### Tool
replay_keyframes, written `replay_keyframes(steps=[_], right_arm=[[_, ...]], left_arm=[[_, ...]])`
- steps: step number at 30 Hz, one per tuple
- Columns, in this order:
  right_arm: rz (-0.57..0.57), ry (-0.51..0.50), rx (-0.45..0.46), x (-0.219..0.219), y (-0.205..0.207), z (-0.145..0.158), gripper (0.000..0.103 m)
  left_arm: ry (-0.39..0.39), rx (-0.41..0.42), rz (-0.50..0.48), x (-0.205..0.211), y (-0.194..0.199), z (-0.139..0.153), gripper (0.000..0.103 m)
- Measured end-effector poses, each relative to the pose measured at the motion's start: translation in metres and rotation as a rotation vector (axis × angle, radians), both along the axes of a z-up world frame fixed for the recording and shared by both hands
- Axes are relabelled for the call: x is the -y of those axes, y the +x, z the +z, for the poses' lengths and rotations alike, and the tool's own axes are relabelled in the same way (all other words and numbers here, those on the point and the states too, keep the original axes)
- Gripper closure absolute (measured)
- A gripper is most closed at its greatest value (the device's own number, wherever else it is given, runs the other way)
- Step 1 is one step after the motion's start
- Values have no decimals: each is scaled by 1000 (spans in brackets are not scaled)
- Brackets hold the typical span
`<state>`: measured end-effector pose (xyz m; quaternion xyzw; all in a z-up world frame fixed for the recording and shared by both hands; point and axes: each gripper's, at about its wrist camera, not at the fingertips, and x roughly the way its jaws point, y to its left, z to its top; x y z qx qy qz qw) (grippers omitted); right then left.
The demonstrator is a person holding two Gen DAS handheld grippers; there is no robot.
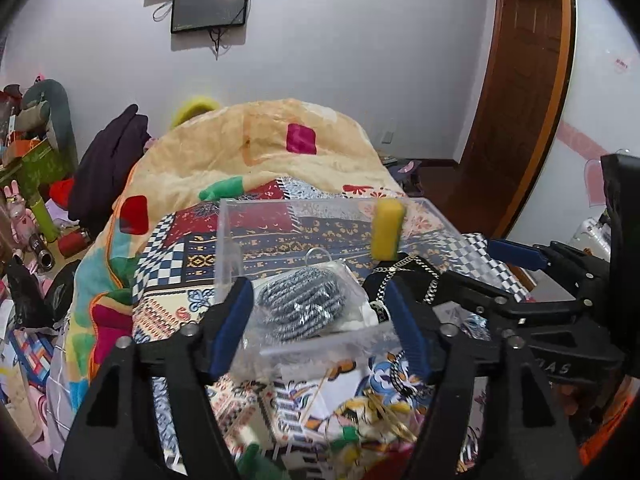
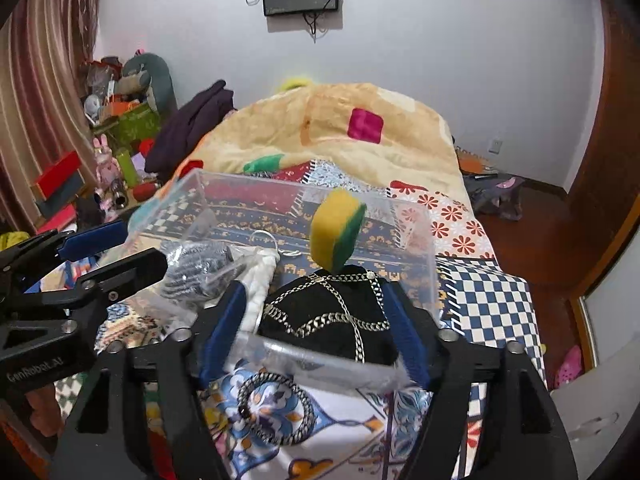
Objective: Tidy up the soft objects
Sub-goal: 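Carry the scrubber and sponge over the clear box and release both, then grasp the green knit glove with the left tool while the right tool grasps the red cloth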
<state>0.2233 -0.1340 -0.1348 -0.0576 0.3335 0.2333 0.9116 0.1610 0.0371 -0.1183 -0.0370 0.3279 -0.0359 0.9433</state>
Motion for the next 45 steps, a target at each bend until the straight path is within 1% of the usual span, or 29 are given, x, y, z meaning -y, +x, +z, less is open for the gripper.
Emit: replay_keyframes(steps=[1, 2, 6, 10, 13, 19, 25, 28, 30, 31, 32, 33, 34, 35, 36, 37, 38, 39, 41, 43, 44, 45], right_arm=[[0, 5, 11, 2, -6, 3, 27], [2, 9, 19, 3, -10, 5, 27], [22, 26, 42, 6, -32, 13, 27], [49, 42, 46, 6, -52, 11, 22], [70, 39, 36, 5, -67, 4, 21], [106, 26, -28, -1, -84, -19, 21], [138, 32, -117, -3, -96, -45, 22], [162, 17, -155, -9, -101, -59, 22], [177, -1, -168, -14, -103, -65, 22], [185, -7, -172, -16, -105, -67, 26], [192, -12, -182, -19, -104, -70, 33], [195, -15, -191, -20, -103, -71, 36], [199, -14, -201, -21, -102, -73, 40], [203, -12, -216, -21, -100, -75, 46], [203, -10, -227, -21, -99, -77, 50], [203, -6, -239, -20, -97, -79, 60], [204, 1, -251, -20, -95, -80, 72], [203, 6, -256, -19, -95, -81, 76], [202, 25, -255, -15, -96, -79, 83], [193, 24, -230, -13, -99, -76, 88], [190, 22, -218, -12, -101, -75, 89], [187, 23, -210, -12, -102, -73, 90]], left_arm=[[0, 6, 1, -1, -4, 3, 26], [0, 14, 3, -2, -10, 5, 25], [-15, 35, 10, -7, -35, 13, 12], [-4, 48, 15, -9, -59, 14, 7], [1, 37, 19, -10, -74, 7, 6], [-14, -24, 19, -11, -99, -18, 6], [43, -78, 45, -6, -114, -45, 6], [32, -107, 48, -9, -117, -59, 6], [10, -124, 62, -11, -118, -65, 6], [2, -129, 68, -13, -118, -67, 6], [-6, -135, 69, -14, -118, -70, 6], [-9, -140, 72, -15, -117, -72, 6], [-13, -144, 75, -16, -116, -74, 9], [-20, -152, 75, -17, -115, -76, 12], [-24, -160, 72, -17, -115, -78, 19], [-29, -170, 66, -17, -114, -81, 25], [-33, -179, 60, -17, -113, -83, 27], [-37, -187, 58, -17, -113, -86, 31], [-47, -192, 51, -18, -113, -88, 36], [-57, -196, 40, -17, -113, -89, 46], [-54, -195, 37, -16, -112, -88, 49], [-49, -189, 36, -16, -113, -87, 54]])
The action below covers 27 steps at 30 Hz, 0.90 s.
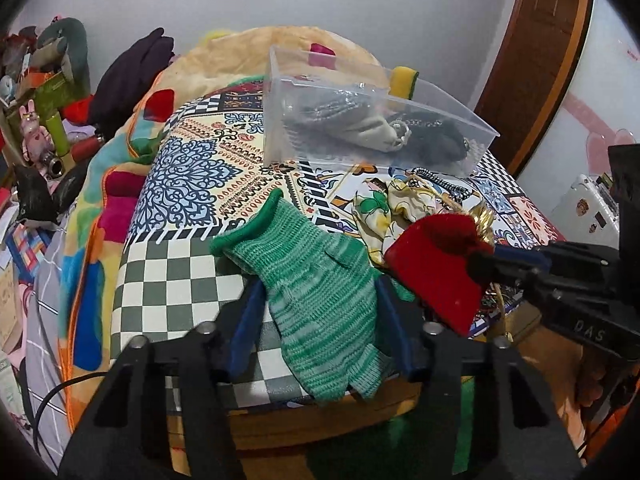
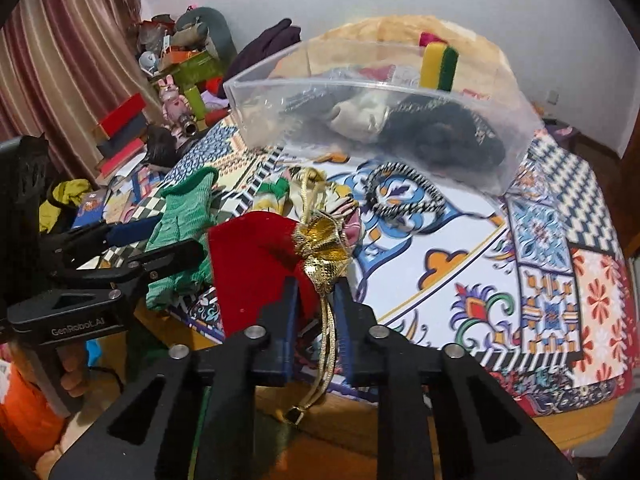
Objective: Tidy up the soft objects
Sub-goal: 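Grasp the green knit glove with the left tool while the right tool grasps the red cloth, then carry the glove and red cloth over the clear box and release both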
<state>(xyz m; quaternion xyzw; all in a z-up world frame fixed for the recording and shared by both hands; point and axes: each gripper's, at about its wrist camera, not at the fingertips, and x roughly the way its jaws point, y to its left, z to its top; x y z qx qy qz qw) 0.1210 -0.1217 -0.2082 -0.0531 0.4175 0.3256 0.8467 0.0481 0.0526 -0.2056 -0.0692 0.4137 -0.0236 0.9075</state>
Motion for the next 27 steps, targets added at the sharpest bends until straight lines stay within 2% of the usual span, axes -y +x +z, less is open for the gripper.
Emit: replay_keyframes(steps=[4, 7, 18, 27], right_arm=[[-11, 10, 34, 7, -1, 9, 91], [-19, 30, 58, 14, -2, 18, 91], [-90, 82, 156, 31, 5, 54, 91], [-156, 132, 249, 43, 31, 90, 91]], left_arm=[[13, 15, -15, 2, -2, 4, 78], [27, 36, -22, 4, -4, 9, 90], [53, 166, -35, 11, -7, 54, 92], [40, 269, -41, 18, 29, 93, 92]])
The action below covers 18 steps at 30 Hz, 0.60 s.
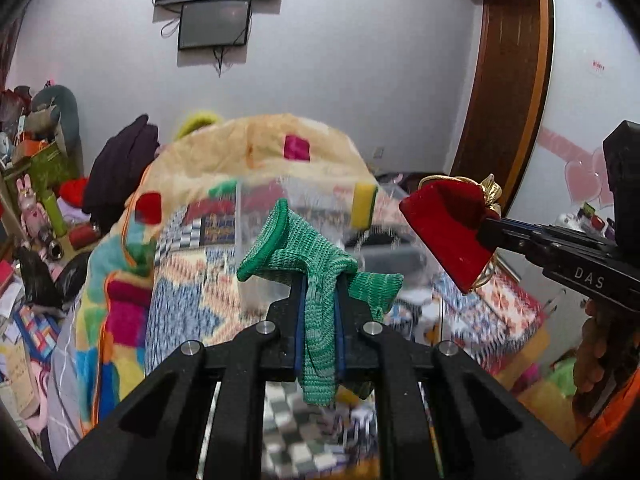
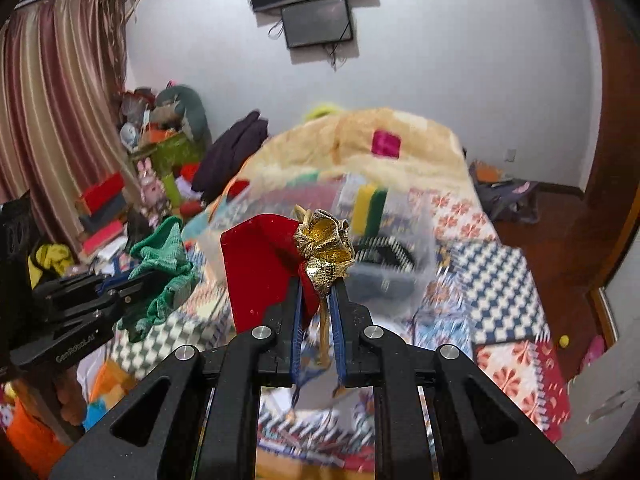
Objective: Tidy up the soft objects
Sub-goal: 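Carry the glove and red cloth over the clear box and release both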
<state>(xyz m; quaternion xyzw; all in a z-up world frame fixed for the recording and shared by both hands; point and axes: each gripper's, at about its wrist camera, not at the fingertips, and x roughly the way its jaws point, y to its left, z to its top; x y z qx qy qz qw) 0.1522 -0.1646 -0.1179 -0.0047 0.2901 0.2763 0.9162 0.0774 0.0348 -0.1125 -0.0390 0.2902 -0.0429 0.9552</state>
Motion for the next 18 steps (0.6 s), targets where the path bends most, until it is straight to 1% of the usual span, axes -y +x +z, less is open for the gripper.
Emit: replay_keyframes(steps=[5, 8, 13, 18], right_arm=[[-19, 27, 40, -6, 17, 17, 91], [-24, 36, 52, -12, 29, 21, 91], [-31, 33, 44, -27, 50, 15, 91], [-48, -13, 2, -42, 72, -5, 91]], left_arm=[[-26, 17, -3, -2, 29, 13, 92], [-20, 18, 13, -4, 45, 15, 92], [-8, -9, 42, -9, 76, 5, 92], [-27, -64, 43, -15, 106, -16, 92]])
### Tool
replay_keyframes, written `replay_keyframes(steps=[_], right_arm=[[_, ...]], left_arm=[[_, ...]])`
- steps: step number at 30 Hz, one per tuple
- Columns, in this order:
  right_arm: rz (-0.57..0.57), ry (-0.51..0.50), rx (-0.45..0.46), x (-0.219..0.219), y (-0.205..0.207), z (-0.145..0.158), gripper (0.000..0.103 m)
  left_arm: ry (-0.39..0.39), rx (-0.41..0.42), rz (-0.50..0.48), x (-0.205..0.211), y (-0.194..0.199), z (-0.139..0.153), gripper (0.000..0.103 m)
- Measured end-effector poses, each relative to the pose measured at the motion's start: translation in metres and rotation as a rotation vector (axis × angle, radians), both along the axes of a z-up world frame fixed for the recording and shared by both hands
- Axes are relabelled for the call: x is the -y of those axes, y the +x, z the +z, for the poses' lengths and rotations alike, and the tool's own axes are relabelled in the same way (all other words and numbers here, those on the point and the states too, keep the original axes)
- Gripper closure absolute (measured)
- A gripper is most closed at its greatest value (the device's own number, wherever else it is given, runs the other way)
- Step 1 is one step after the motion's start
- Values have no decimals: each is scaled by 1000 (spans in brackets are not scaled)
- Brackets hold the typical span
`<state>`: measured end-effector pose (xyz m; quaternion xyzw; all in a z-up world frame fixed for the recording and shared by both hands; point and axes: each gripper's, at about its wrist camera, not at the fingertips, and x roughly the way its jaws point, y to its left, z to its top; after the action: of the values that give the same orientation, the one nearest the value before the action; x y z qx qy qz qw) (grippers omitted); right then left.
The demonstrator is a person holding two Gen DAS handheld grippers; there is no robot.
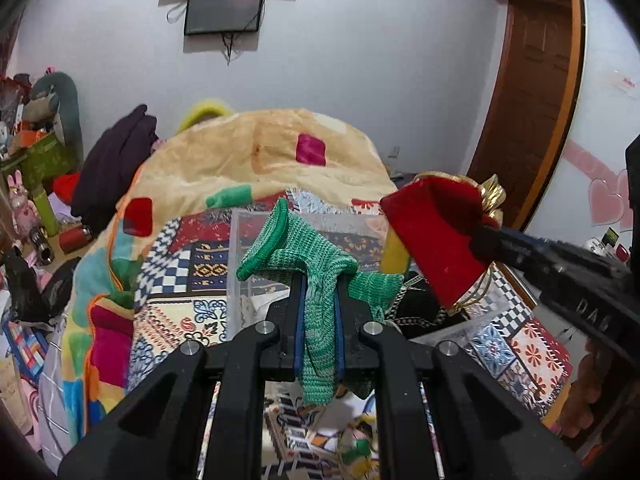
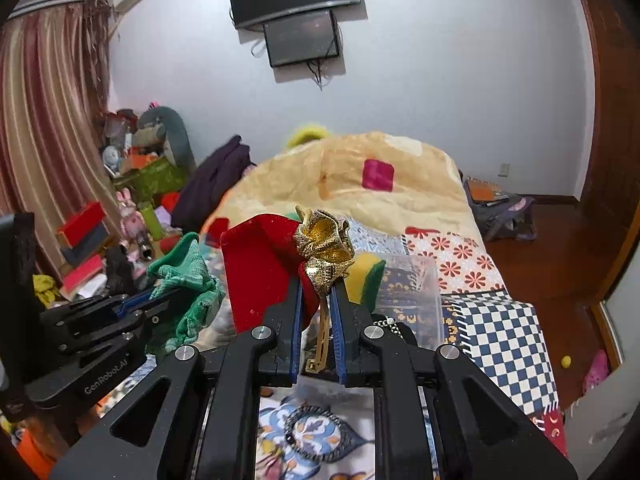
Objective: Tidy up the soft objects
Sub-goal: 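Carry the glove and red cloth over the clear box and release both, then grasp the floral cloth with the left tool while the right tool grasps the braided cord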
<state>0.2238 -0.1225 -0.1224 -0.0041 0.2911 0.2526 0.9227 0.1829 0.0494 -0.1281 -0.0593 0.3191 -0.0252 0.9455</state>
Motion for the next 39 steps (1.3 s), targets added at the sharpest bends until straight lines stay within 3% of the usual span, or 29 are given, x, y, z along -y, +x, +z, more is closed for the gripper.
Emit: replay_keyframes(steps=[9, 13, 15, 17, 19, 25, 33, 39], right_arm=[[1, -73, -104, -9, 21, -35, 90], [-8, -100, -99, -10, 20, -36, 88], [-10, -110, -104, -9, 19, -35, 80], [-13, -111, -101, -5, 17, -35, 65], [-18, -106, -92, -1, 14, -33, 57], [-28, -72, -72, 18, -2, -23, 42], [0, -76, -82, 24, -27, -27, 42], [34, -125, -162, 22, -37, -61, 42]], left_arm=[[0, -34, -21, 9, 22, -22, 90], [6, -45, -15, 10, 24, -23, 79], [-6, -48, -8, 8, 23, -22, 69], [-13, -42, -5, 7, 19, -21, 60], [-9, -33, -22, 7, 14, -18, 51], [-1, -16, -43, 8, -6, -10, 44], [-23, -9, -63, 6, -41, -15, 27], [-34, -86, -79, 7, -57, -40, 27]])
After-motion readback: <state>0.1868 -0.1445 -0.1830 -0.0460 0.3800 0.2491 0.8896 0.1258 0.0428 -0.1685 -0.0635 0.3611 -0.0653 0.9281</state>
